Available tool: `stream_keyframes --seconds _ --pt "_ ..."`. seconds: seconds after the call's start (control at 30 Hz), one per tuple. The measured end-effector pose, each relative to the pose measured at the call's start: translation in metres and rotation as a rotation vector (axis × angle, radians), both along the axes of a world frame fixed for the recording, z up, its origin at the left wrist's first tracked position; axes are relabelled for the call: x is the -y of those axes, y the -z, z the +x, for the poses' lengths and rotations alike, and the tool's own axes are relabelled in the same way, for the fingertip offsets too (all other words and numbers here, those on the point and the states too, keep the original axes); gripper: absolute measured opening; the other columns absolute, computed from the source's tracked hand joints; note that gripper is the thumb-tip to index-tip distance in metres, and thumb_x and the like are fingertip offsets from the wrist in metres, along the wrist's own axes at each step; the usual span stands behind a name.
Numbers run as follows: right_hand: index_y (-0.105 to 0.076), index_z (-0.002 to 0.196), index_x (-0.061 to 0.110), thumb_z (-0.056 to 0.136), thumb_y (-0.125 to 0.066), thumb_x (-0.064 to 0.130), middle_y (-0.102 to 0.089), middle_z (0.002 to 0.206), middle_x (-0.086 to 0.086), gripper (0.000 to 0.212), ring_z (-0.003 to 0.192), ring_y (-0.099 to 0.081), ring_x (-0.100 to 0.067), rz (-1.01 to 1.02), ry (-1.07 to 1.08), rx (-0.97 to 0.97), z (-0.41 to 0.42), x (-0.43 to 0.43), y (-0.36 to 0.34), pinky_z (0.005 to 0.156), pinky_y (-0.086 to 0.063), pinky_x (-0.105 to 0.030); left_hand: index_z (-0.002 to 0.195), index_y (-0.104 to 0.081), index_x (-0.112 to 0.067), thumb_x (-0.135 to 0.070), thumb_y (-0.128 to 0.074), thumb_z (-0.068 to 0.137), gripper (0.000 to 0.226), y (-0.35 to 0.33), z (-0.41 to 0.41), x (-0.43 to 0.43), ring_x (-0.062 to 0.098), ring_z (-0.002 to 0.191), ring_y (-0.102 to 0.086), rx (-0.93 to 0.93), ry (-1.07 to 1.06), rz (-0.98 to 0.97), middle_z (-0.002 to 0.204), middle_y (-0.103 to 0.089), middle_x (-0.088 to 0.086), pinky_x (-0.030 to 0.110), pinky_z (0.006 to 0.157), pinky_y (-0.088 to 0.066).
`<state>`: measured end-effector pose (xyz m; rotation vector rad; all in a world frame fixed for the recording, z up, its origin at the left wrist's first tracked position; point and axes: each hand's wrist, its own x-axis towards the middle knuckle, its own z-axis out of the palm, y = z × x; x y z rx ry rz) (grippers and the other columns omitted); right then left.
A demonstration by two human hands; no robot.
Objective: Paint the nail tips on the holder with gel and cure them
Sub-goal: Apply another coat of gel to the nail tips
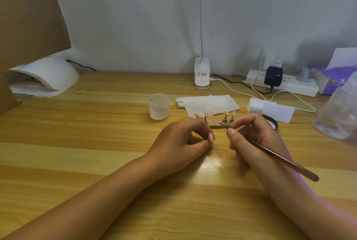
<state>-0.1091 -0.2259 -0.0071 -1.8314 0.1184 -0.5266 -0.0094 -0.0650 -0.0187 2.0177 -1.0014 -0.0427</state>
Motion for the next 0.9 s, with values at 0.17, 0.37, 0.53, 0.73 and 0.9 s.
stream_keyframes --seconds 0.17,0.37,0.53,0.73,0.9 --pt "-0.061 0.084 0.031 0.084 -0.062 0.041 -0.070 0.069 -0.001 0.010 0.052 -0.057 -0.006 0.060 -0.044 -0.023 -0.0001 -0.0014 -0.0014 0.049 -0.045 -0.016 0.086 -0.068 -0.030 -0.020 -0.072 0.087 0.011 -0.0005 0.0000 0.0001 0.003 0.057 -0.050 0.008 -0.008 0.016 0.086 -0.064 -0.019 0.014 0.057 -0.033" --pt "-0.055 0.082 0.029 0.085 -0.069 0.019 -0.066 0.068 0.002 0.018 0.054 -0.056 -0.005 0.021 0.010 -0.030 0.0014 0.0008 0.0037 0.051 -0.046 -0.022 0.090 -0.070 -0.027 -0.021 -0.071 0.088 0.006 -0.0014 -0.0014 0.0003 0.002 0.058 -0.052 0.015 -0.013 0.025 0.088 -0.065 -0.017 0.017 0.058 -0.035" --pt "-0.054 0.074 0.026 0.082 -0.064 0.021 -0.057 0.060 0.001 0.014 0.053 -0.051 -0.009 0.048 -0.029 -0.068 0.0013 0.0008 0.0019 0.055 -0.043 -0.035 0.089 -0.070 -0.028 -0.021 -0.072 0.087 0.008 -0.0028 -0.0020 0.0004 0.001 0.058 -0.051 0.005 -0.009 0.028 0.088 -0.064 -0.018 0.015 0.057 -0.034" --pt "-0.055 0.074 0.024 0.084 -0.065 0.032 -0.060 0.061 0.002 0.016 0.052 -0.051 -0.003 0.025 -0.021 -0.034 0.0002 -0.0018 0.0005 0.051 -0.042 -0.020 0.085 -0.069 -0.031 -0.021 -0.074 0.086 0.011 -0.0039 -0.0023 0.0006 0.001 0.059 -0.053 0.000 -0.012 0.021 0.087 -0.064 -0.016 0.017 0.059 -0.037" --pt "-0.055 0.077 0.027 0.084 -0.069 0.027 -0.060 0.068 -0.007 0.016 0.057 -0.052 -0.009 0.014 -0.017 -0.057 -0.0004 -0.0009 0.0004 0.056 -0.043 -0.031 0.085 -0.070 -0.031 -0.023 -0.075 0.085 0.010 -0.0040 -0.0029 0.0002 -0.001 0.060 -0.053 0.010 -0.012 0.022 0.087 -0.064 -0.017 0.012 0.057 -0.035"
